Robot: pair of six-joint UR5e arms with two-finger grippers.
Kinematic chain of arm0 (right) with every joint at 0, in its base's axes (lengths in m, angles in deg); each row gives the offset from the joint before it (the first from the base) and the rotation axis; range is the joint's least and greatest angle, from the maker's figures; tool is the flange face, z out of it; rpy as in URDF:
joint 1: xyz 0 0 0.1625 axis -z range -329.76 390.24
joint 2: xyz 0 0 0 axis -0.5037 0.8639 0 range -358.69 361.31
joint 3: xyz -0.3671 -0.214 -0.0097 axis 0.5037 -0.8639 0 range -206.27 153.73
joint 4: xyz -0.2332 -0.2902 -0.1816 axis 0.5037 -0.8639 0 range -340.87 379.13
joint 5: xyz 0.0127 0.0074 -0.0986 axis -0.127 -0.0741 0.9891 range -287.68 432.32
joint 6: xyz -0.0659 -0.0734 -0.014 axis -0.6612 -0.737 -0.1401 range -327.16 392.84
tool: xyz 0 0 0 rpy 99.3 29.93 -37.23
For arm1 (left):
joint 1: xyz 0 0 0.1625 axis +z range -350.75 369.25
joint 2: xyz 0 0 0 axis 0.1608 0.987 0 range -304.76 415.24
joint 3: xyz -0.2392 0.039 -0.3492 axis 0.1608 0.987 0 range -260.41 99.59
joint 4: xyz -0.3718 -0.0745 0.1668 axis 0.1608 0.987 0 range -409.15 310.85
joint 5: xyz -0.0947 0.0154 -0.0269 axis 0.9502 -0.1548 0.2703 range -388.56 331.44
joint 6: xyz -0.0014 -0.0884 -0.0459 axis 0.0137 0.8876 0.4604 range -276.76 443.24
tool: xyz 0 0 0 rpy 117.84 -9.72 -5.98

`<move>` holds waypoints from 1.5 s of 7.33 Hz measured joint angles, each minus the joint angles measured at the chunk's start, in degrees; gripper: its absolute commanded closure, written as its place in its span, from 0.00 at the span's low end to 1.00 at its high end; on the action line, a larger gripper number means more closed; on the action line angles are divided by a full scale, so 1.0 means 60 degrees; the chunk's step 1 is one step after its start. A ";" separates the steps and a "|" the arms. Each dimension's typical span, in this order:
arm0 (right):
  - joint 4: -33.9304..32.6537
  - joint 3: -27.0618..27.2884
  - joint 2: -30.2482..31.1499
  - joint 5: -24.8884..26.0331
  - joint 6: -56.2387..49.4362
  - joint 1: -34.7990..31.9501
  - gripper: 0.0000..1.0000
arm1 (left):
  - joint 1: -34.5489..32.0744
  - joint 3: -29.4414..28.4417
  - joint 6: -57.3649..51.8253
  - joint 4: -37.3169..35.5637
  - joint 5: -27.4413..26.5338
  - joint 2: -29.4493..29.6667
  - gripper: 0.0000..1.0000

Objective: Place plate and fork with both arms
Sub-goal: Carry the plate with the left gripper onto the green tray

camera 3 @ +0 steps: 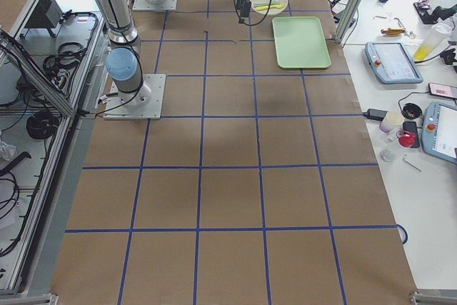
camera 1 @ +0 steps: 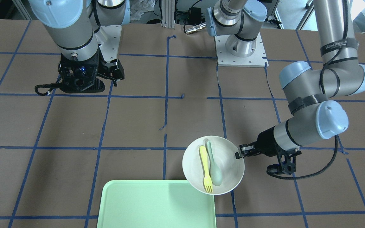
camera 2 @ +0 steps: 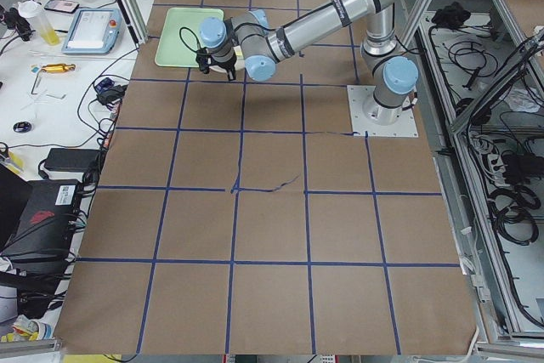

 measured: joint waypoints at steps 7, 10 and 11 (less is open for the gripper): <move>-0.0005 0.0029 0.0001 -0.0018 0.0007 -0.0014 0.00 | -0.1687 -0.4407 0.1492 -0.0601 0.0069 0.3570 1.00; 0.0000 0.0030 -0.0007 -0.0015 -0.0003 -0.0015 0.00 | -0.1943 -0.4873 0.1519 -0.0682 0.0620 0.4124 1.00; -0.0005 0.0030 -0.0012 -0.0021 -0.0001 -0.0015 0.00 | -0.2007 -0.4865 0.1475 -0.0697 0.0701 0.4174 1.00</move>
